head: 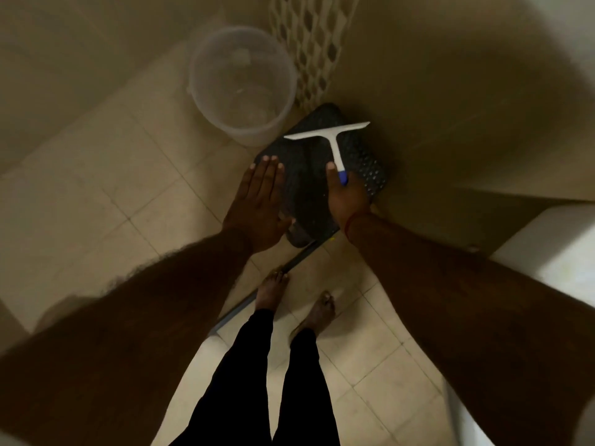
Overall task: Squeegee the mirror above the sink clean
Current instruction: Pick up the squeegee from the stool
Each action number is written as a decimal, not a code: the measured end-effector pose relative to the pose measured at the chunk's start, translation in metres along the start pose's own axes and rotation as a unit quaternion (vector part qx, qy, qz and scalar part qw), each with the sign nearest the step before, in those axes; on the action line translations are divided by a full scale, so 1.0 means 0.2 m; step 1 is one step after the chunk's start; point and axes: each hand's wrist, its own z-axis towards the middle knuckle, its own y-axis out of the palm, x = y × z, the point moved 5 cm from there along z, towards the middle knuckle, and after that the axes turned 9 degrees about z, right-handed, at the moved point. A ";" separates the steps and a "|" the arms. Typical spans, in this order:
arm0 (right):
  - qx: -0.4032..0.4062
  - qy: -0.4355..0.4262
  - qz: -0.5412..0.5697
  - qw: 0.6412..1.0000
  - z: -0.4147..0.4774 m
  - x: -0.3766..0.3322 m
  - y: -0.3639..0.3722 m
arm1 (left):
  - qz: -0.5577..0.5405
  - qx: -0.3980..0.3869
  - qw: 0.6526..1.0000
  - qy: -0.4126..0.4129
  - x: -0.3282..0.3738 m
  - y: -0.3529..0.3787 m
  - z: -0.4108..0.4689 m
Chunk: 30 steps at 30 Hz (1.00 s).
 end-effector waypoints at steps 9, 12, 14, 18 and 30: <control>0.007 -0.072 -0.002 0.997 -0.46 -0.68 -0.42 | -0.013 0.067 0.997 -0.026 0.09 -0.68 -0.10; 0.017 -0.114 0.044 0.992 -0.66 -0.96 -0.60 | -0.004 0.132 0.991 -0.011 0.13 -0.99 -0.13; 0.022 -0.149 0.054 0.987 -0.73 -1.11 -0.68 | 0.000 0.158 0.987 -0.007 0.14 -1.15 -0.11; 0.072 -0.238 0.074 0.966 -0.99 -1.53 -0.95 | 0.001 0.228 0.973 0.028 0.17 -1.66 -0.07; 0.210 -0.408 0.186 0.869 -1.71 -2.41 -1.71 | -0.002 0.438 0.883 0.168 0.53 -3.04 0.05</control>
